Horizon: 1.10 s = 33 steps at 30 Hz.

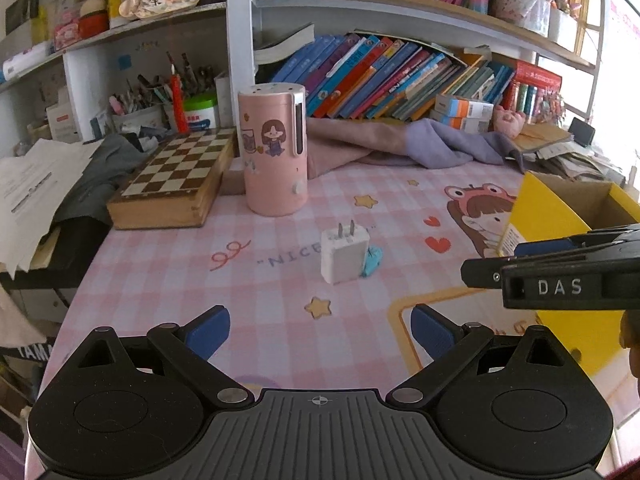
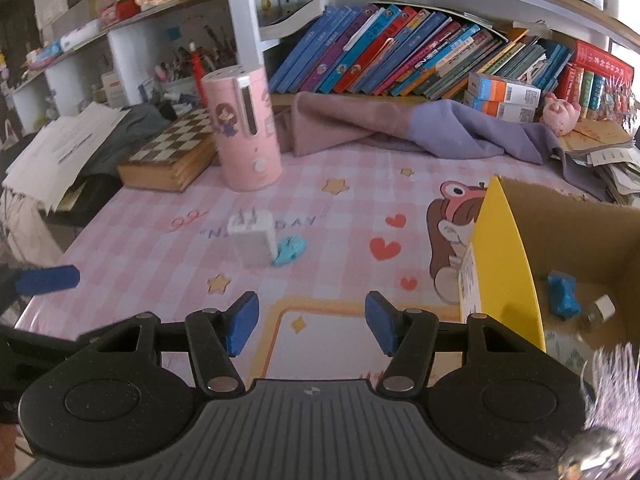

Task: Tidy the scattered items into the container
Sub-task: 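Move both open tools toward the white charger plug and teal piece, then grasp the white charger plug with the left tool and lift it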

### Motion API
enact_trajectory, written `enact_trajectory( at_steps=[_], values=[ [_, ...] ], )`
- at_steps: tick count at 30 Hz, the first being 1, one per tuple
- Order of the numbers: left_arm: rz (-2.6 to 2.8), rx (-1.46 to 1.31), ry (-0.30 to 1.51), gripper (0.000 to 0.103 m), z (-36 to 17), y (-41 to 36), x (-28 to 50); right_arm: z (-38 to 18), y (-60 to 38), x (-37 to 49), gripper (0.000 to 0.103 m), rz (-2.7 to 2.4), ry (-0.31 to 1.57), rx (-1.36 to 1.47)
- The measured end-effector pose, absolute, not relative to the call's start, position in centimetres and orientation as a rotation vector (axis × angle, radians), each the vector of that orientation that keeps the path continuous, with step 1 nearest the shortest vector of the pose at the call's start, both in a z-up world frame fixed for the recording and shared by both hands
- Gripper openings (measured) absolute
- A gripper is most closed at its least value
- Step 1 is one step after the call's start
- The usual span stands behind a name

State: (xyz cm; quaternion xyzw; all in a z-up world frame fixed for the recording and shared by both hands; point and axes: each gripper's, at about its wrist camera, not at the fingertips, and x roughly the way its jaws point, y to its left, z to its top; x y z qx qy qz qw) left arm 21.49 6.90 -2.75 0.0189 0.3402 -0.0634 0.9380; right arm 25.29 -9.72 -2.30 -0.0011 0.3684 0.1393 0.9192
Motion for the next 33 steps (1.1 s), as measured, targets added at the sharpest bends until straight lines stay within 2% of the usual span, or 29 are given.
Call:
enact_trajectory(
  at_steps=[15,27,29,33],
  values=[
    [-0.139,0.059,0.680,0.096,-5.3,5.3,27.7,-3.4,-9.4,31.4,0.056,0.253,0.780,0.060],
    [-0.134,0.028,0.730,0.076,-7.9,3.4,32.9,-4.2,-9.9,34.1,0.054,0.228,0.790,0.063],
    [-0.124,0.027,0.740,0.066,-8.4,3.3,33.4,-4.3,-9.9,34.4,0.054,0.228,0.797,0.062],
    [-0.111,0.016,0.764,0.053,-9.1,3.7,33.8,-4.8,-9.7,35.0,0.054,0.237,0.815,0.060]
  ],
)
